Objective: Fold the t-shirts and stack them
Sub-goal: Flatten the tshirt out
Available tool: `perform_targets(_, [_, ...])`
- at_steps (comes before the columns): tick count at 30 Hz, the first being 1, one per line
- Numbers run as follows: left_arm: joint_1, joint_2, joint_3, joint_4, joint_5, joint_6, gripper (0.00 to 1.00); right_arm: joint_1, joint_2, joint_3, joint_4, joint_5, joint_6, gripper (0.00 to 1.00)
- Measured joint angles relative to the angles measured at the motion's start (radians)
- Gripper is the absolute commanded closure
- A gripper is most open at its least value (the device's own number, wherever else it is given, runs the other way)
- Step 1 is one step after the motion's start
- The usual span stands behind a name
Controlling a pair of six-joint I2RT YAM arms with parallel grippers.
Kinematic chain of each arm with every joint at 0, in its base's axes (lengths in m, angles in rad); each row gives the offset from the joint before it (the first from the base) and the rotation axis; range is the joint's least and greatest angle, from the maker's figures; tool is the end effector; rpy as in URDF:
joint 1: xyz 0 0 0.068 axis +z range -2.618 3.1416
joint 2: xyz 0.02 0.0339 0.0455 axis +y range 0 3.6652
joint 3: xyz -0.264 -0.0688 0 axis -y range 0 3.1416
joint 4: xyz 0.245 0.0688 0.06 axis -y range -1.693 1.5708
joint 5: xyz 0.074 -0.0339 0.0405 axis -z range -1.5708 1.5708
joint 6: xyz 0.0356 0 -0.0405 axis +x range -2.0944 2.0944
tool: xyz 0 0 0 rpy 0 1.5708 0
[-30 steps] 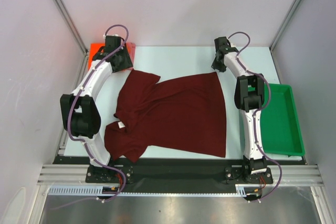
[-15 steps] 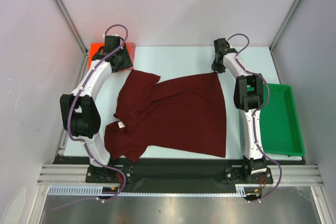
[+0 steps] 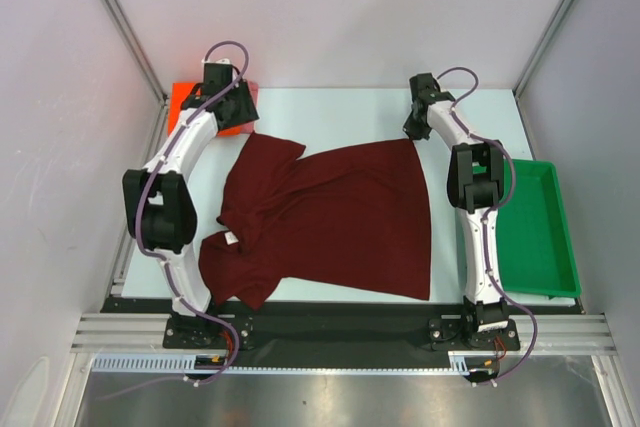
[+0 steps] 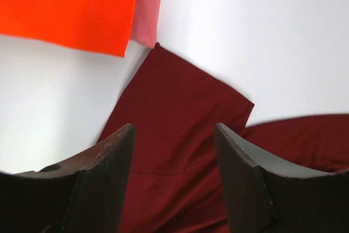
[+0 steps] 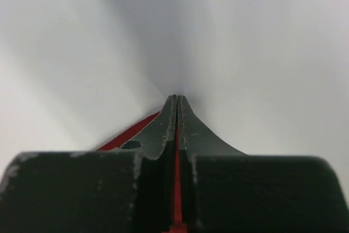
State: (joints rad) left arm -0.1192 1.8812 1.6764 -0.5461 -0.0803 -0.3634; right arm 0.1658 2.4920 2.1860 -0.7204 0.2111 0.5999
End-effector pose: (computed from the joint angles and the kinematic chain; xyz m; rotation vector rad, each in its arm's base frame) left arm 0.4300 -0.0486 0.2991 -0.3232 2.3009 -0.1506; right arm 0.5321 0.0815 0.1635 0.6254 2.4841 0.0154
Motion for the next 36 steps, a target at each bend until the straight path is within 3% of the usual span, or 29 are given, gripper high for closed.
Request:
perform_targets(5, [0.000, 0.066, 0.016, 0.050, 0.005, 0.028, 0.35, -0.011, -0.060, -0.089, -0.021, -0.014, 0.014, 1.00])
perform_targets(14, [-0.003, 0.242, 0.086, 0.104, -0.048, 0.095, 0.44, -0.013, -0.296, -0.448, -0.078, -0.020, 0.013, 1.00])
perform_targets(23, [-0.024, 0.303, 0.142, 0.093, -0.092, 0.104, 0.43, -0.020, -0.511, -0.713, -0.104, -0.032, -0.011, 1.00])
perform_targets(36, [-0.082, 0.404, 0.234, 0.064, -0.179, 0.137, 0.44, -0.078, -0.663, -0.873, -0.146, -0.040, -0.025, 1.00])
